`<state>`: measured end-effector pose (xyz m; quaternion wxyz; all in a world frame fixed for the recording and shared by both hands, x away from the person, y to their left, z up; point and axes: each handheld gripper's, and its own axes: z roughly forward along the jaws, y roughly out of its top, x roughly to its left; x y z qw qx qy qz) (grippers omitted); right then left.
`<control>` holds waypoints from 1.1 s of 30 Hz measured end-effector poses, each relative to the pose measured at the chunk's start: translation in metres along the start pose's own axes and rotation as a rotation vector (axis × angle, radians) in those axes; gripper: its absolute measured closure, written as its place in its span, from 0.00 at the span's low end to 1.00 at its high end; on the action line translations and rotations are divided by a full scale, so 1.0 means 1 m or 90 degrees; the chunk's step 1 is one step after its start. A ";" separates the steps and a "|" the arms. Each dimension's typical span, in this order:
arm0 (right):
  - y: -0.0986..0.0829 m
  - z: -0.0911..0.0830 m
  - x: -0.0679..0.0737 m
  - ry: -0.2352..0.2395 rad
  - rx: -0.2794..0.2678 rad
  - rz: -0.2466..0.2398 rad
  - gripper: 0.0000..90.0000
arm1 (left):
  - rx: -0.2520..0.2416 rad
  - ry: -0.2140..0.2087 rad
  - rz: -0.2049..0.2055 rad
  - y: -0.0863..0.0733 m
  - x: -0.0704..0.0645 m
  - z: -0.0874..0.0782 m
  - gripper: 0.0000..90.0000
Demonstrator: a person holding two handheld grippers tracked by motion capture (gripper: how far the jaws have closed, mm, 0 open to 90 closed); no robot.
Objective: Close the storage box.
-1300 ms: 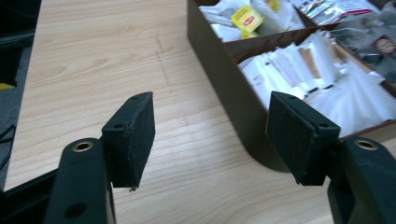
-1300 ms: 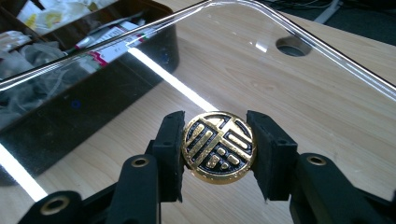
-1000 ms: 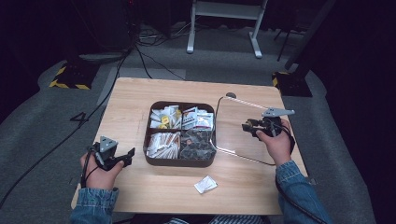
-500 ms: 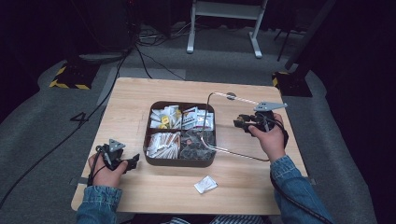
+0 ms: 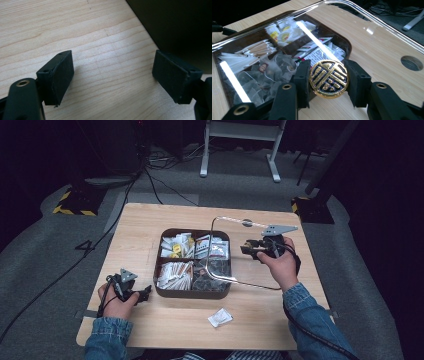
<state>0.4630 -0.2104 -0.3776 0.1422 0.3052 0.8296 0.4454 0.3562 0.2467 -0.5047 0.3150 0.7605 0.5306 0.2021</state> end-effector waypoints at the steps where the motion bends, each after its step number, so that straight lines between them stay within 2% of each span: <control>1: 0.003 0.003 0.003 0.005 0.001 -0.002 0.65 | 0.001 -0.002 0.001 0.000 0.000 0.000 0.19; 14: 0.024 0.021 0.019 0.034 0.009 -0.026 0.65 | 0.000 0.000 -0.002 0.000 0.000 0.000 0.19; 26: 0.040 0.052 0.041 0.061 0.025 -0.045 0.65 | 0.001 0.000 0.000 0.000 0.000 0.000 0.19; 33: 0.045 0.071 0.051 0.067 0.035 -0.039 0.65 | 0.001 0.000 -0.001 0.000 0.000 0.000 0.19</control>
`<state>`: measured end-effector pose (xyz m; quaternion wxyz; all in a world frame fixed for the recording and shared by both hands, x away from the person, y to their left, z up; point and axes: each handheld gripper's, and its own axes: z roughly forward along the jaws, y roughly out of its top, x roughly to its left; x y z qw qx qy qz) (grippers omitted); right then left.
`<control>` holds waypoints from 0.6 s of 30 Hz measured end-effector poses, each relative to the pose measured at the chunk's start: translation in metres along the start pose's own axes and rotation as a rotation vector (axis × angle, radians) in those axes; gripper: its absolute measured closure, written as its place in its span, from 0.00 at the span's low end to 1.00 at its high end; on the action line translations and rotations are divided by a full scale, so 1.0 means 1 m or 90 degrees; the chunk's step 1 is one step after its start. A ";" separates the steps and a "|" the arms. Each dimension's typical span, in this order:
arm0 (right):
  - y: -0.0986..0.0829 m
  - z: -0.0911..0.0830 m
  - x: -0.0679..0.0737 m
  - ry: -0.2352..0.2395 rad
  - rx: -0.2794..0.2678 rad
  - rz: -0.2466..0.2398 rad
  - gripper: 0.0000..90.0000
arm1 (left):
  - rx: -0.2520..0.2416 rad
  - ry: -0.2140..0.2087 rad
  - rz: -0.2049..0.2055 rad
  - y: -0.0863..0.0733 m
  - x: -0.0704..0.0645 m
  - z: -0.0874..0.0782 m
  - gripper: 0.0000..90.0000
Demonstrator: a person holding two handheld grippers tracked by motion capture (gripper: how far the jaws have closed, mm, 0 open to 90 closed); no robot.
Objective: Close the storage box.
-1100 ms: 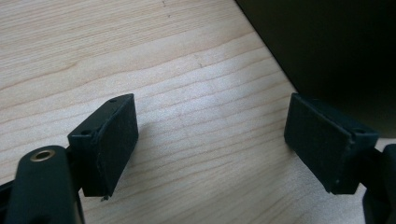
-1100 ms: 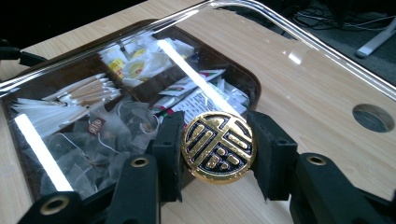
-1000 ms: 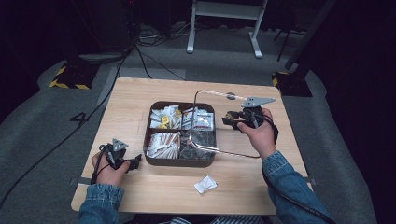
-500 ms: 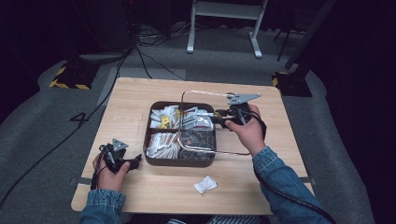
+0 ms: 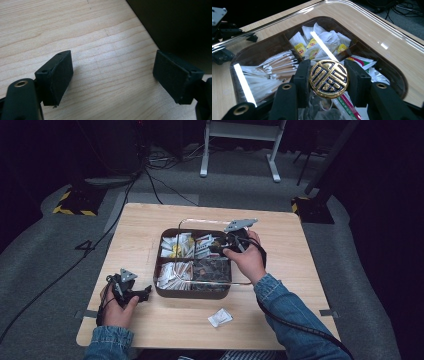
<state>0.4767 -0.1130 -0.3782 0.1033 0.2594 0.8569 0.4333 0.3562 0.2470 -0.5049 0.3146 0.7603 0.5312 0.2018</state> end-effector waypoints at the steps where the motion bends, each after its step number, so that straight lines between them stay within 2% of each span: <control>1: 0.001 0.003 0.001 -0.001 0.000 0.002 0.65 | 0.000 0.000 0.000 0.000 0.000 0.000 0.19; 18: 0.009 0.050 0.017 -0.005 0.026 0.003 0.65 | 0.001 -0.004 0.003 0.001 0.002 0.001 0.18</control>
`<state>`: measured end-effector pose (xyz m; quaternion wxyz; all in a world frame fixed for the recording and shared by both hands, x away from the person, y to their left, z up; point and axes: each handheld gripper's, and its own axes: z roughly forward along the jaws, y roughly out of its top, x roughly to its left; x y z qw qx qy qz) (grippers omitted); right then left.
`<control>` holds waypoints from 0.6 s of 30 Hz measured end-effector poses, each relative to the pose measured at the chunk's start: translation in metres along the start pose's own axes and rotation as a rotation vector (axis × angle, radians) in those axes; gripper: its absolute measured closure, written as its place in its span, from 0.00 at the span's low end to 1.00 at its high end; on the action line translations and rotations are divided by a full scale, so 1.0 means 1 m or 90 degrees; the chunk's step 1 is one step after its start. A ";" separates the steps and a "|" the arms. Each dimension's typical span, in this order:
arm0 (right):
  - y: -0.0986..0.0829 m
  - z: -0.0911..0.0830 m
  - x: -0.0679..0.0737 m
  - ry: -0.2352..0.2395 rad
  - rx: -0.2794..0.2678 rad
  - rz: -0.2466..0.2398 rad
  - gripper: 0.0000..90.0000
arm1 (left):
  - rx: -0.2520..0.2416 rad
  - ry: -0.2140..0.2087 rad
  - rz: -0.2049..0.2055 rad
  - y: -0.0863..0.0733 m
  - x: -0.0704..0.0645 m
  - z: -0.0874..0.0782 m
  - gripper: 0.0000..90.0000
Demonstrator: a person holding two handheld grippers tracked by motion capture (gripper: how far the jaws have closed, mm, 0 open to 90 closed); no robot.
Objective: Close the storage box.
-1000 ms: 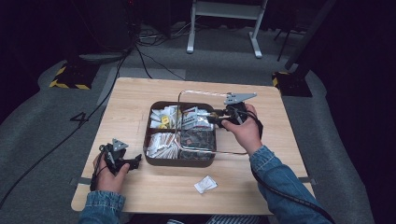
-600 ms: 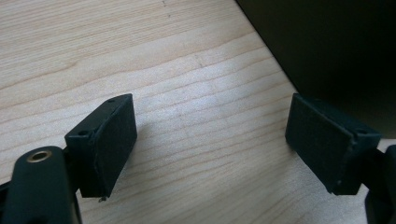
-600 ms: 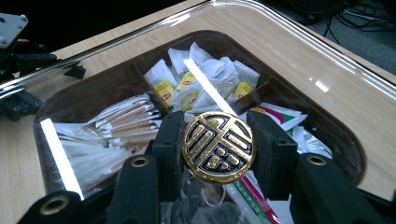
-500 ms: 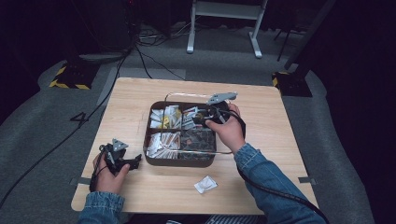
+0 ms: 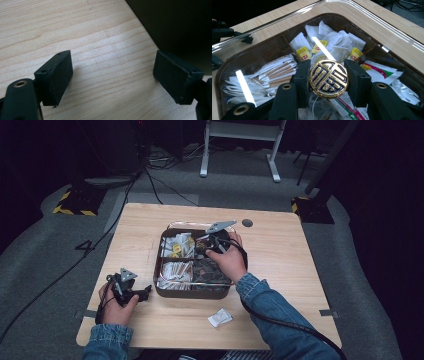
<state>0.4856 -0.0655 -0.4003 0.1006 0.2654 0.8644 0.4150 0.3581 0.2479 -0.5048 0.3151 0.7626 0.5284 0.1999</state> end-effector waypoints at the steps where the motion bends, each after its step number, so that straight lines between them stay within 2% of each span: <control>1: 0.000 0.002 0.001 -0.001 0.001 -0.002 0.65 | 0.000 0.000 0.000 0.000 0.000 0.000 0.18; 18: -0.005 0.029 0.009 0.001 0.024 0.002 0.65 | 0.001 -0.001 0.000 0.000 0.000 0.000 0.18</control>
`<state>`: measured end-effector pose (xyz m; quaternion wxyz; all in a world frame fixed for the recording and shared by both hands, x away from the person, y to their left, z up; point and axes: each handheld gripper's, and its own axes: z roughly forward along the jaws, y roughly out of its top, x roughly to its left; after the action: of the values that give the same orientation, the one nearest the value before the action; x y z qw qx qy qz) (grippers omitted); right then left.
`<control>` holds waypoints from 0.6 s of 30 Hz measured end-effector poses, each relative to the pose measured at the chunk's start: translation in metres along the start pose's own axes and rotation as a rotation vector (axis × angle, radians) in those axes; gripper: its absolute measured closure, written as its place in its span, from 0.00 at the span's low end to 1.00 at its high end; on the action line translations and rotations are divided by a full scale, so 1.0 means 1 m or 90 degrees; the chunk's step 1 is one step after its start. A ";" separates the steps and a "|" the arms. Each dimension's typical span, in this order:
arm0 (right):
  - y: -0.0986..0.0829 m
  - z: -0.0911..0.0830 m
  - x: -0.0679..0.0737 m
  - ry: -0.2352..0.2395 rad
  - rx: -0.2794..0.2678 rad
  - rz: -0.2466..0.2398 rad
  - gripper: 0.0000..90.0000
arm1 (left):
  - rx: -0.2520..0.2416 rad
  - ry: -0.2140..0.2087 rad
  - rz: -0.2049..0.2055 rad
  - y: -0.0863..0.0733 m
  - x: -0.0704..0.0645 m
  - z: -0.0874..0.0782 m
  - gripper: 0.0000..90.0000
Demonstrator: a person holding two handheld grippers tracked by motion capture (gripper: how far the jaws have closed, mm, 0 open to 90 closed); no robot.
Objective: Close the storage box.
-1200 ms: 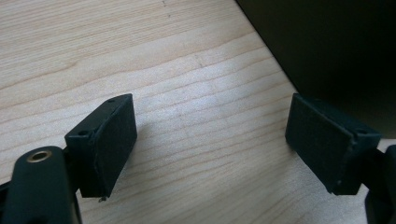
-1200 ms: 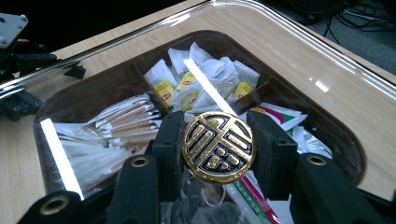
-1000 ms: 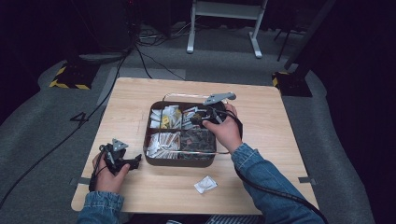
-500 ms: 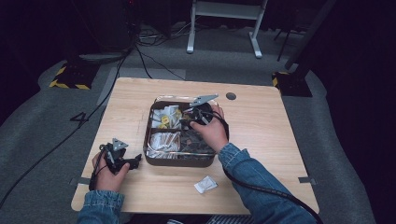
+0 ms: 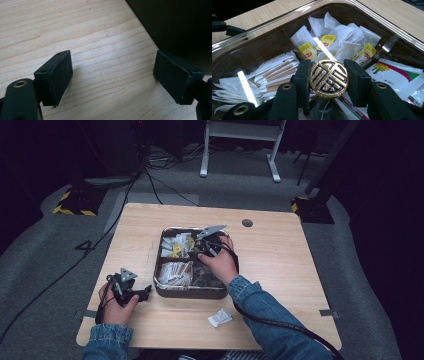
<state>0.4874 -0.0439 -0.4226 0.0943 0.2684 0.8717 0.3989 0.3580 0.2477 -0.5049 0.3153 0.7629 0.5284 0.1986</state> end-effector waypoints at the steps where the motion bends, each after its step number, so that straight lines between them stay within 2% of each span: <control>1: -0.001 0.002 0.000 -0.001 0.002 -0.002 0.65 | 0.000 0.000 0.000 0.000 0.000 0.000 0.18; 18: -0.006 0.011 0.000 -0.002 0.009 0.001 0.65 | 0.000 0.000 0.000 0.000 0.000 0.000 0.18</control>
<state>0.4897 -0.0399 -0.4342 0.0936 0.2702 0.8742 0.3924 0.3580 0.2477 -0.5049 0.3156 0.7626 0.5286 0.1986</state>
